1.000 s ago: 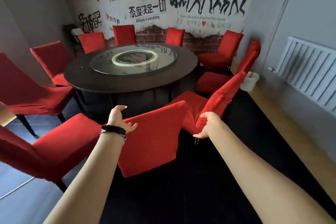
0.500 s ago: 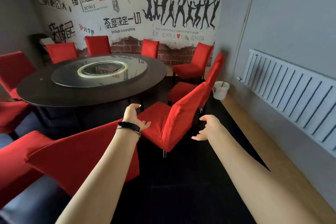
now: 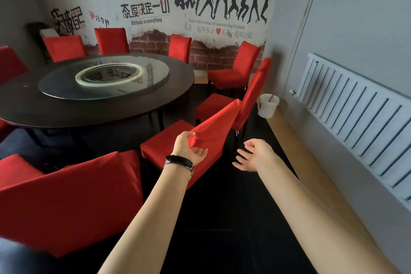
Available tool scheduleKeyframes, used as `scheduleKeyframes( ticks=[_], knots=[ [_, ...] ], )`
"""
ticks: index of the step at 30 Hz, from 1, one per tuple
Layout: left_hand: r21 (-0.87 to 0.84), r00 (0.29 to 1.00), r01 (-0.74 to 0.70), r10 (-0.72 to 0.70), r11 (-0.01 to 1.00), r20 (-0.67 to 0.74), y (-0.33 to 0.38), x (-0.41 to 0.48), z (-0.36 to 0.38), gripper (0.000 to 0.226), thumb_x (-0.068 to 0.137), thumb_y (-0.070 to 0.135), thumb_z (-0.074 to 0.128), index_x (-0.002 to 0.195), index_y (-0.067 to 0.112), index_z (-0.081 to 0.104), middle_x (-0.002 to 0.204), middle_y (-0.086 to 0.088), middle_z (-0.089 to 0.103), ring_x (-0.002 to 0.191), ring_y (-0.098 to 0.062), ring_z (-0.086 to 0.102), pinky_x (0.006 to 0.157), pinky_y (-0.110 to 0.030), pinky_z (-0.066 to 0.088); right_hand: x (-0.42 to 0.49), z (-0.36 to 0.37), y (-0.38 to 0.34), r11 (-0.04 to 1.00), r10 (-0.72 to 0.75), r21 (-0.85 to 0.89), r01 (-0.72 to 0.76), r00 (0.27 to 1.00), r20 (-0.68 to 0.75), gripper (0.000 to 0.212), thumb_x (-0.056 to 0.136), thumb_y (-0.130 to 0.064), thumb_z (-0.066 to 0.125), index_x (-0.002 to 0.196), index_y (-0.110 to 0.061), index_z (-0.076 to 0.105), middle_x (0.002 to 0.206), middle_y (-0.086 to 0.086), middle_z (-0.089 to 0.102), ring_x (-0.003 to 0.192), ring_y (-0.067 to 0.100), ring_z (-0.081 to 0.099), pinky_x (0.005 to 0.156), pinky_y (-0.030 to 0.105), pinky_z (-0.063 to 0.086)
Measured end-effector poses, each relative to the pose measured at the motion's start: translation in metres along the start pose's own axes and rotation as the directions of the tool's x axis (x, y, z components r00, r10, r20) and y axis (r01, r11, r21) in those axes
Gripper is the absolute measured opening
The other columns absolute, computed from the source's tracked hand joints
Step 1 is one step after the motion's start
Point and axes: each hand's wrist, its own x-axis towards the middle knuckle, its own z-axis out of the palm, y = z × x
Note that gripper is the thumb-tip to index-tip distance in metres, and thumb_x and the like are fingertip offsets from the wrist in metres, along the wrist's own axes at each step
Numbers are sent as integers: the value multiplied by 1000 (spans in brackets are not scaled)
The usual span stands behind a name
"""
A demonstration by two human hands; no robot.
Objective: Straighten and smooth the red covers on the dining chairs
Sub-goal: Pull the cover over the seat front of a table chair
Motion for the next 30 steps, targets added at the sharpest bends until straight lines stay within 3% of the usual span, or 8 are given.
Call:
scheduleKeyframes(
  ticks=[8, 11, 13, 15, 20, 22, 25, 30],
  knots=[
    [-11, 995, 91, -90, 996, 43, 10, 121, 57, 48, 93, 14, 51, 136, 2, 34, 139, -17, 37, 129, -31, 41, 104, -43, 39, 107, 20, -66, 999, -32, -26, 30, 997, -70, 32, 97, -9, 43, 127, -6, 53, 132, 15, 54, 129, 33, 44, 103, 54, 37],
    [64, 1000, 6, -5, 998, -2, 13, 172, 82, 34, 95, 13, 45, 128, 6, 43, 115, -12, 46, 102, -23, 53, 85, -37, 47, 150, 35, -90, 971, -145, -206, 125, 986, -84, 28, 97, -9, 44, 123, -8, 55, 109, 9, 64, 106, 24, 58, 87, 43, 48],
    [261, 987, -131, 152, 957, -61, 12, 204, 100, 33, 97, 10, 36, 128, 7, 44, 98, -4, 50, 79, -14, 54, 66, -29, 48, 182, 44, -101, 842, -304, -494, 218, 947, -100, 24, 96, -13, 45, 115, -10, 60, 88, 0, 66, 83, 15, 60, 73, 32, 47],
    [383, 965, -200, 249, 902, -82, 9, 236, 116, 31, 98, 11, 29, 126, 11, 43, 89, 0, 48, 70, -10, 51, 56, -25, 43, 211, 53, -107, 707, -428, -647, 284, 901, -72, 24, 94, -15, 45, 112, -12, 61, 85, -2, 65, 83, 15, 59, 77, 31, 46],
    [479, 977, -112, 185, 871, -106, 7, 291, 144, 15, 97, 12, 28, 106, 11, 40, 83, 0, 47, 61, -11, 47, 47, -24, 32, 268, 61, -132, 573, -449, -778, 259, 893, -33, 24, 95, -16, 42, 111, -13, 59, 102, 3, 66, 91, 19, 60, 75, 31, 45],
    [600, 956, -162, 276, 784, -103, 3, 316, 154, 15, 97, 13, 29, 106, 9, 40, 86, -6, 49, 60, -16, 45, 49, -25, 31, 287, 58, -149, 372, -515, -891, 261, 856, 36, 21, 97, -21, 39, 107, -15, 57, 101, 2, 65, 89, 18, 60, 72, 31, 46],
    [744, 927, -217, 371, 632, -45, -8, 348, 171, 28, 99, 17, 29, 121, 6, 40, 87, -16, 54, 76, -31, 54, 68, -39, 42, 321, 49, -172, 129, -528, -957, 260, 835, 156, 19, 99, -25, 36, 103, -19, 54, 93, -3, 63, 86, 16, 59, 84, 38, 49],
    [784, 898, -272, 440, 557, 0, -27, 397, 224, 25, 100, 21, 28, 119, 9, 40, 76, -1, 46, 64, -16, 43, 68, -33, 36, 380, 37, -229, 120, -466, -955, 271, 865, 187, 21, 99, -25, 36, 106, -18, 54, 99, -1, 63, 92, 18, 59, 90, 41, 48]
  ],
)
